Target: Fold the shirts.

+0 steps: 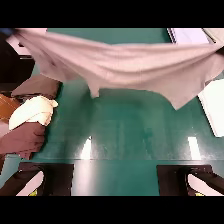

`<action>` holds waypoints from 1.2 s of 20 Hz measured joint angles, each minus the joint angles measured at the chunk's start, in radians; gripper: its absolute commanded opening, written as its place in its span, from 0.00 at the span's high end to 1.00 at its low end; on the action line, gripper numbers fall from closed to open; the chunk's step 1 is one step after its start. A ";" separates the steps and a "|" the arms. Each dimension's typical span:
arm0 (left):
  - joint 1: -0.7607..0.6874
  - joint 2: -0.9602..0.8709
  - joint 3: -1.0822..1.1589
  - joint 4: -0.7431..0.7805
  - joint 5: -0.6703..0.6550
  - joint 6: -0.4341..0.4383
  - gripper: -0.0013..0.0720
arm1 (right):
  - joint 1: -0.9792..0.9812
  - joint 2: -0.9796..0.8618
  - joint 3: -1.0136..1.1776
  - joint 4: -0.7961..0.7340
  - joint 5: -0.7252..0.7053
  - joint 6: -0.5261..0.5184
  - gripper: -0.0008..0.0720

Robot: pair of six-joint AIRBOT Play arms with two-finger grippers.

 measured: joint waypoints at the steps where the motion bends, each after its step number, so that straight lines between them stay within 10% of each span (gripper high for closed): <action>1: 0.000 0.027 0.051 0.000 0.002 -0.010 0.96 | -0.002 0.013 0.016 -0.001 0.006 0.000 0.97; 10: 0.000 0.011 0.184 0.030 0.000 -0.055 0.96 | -0.038 0.057 0.003 -0.066 0.082 0.077 0.97; 21: -0.005 -0.554 -0.125 0.027 -0.068 -0.040 0.95 | -0.050 -0.422 -0.214 -0.075 0.074 0.090 0.97; 22: -0.008 -0.605 -0.136 0.026 -0.058 -0.031 0.75 | -0.050 -0.465 -0.211 -0.075 0.059 0.082 0.77; 23: -0.008 -0.642 -0.142 0.023 -0.048 -0.025 0.29 | -0.051 -0.509 -0.198 -0.074 0.046 0.074 0.44; 24: -0.008 -0.674 -0.148 0.022 -0.034 -0.020 0.23 | -0.053 -0.547 -0.180 -0.074 0.036 0.067 0.41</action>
